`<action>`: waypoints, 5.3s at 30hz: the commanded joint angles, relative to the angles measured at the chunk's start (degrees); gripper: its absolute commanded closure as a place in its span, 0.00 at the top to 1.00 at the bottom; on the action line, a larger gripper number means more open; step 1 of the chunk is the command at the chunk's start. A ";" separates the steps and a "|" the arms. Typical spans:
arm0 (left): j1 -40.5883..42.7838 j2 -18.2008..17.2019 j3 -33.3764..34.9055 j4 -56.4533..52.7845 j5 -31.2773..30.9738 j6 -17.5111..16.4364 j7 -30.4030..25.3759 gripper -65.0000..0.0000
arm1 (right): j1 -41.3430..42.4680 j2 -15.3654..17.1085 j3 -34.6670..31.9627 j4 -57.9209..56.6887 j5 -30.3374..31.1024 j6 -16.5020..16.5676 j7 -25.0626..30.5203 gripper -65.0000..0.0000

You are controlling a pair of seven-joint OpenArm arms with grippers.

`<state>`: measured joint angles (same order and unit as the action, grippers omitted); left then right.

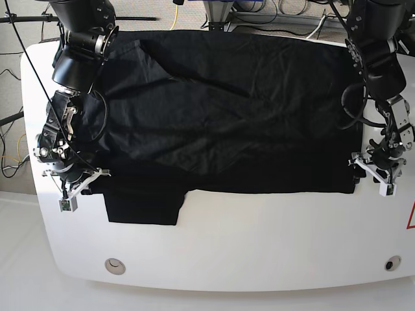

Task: Fold the T-shirt properly
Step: 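Hold the hem corners and tighten the grip with both grippers, then keep holding the hem corners, adjusting the left gripper's pinch, then lift the hem and carry it over toward the collar with both grippers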

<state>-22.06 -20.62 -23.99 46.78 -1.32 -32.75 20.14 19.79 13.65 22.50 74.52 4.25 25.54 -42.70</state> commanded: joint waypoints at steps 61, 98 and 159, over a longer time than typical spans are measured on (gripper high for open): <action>-3.54 1.06 1.81 -10.31 -0.85 -0.56 -4.69 0.48 | 1.61 1.02 -0.22 1.03 0.40 -0.05 1.43 0.01; -2.21 -0.25 1.14 -6.37 -5.34 -2.90 -4.76 0.00 | 1.92 1.07 -0.39 1.32 0.53 0.09 3.44 0.01; 24.31 -1.16 -1.83 29.73 -18.81 -4.05 6.43 0.00 | -14.24 0.01 0.07 21.49 0.75 2.53 -3.93 0.00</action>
<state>1.65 -20.36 -24.77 73.32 -17.63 -36.49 26.76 5.80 12.91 22.24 93.51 4.84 28.16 -46.81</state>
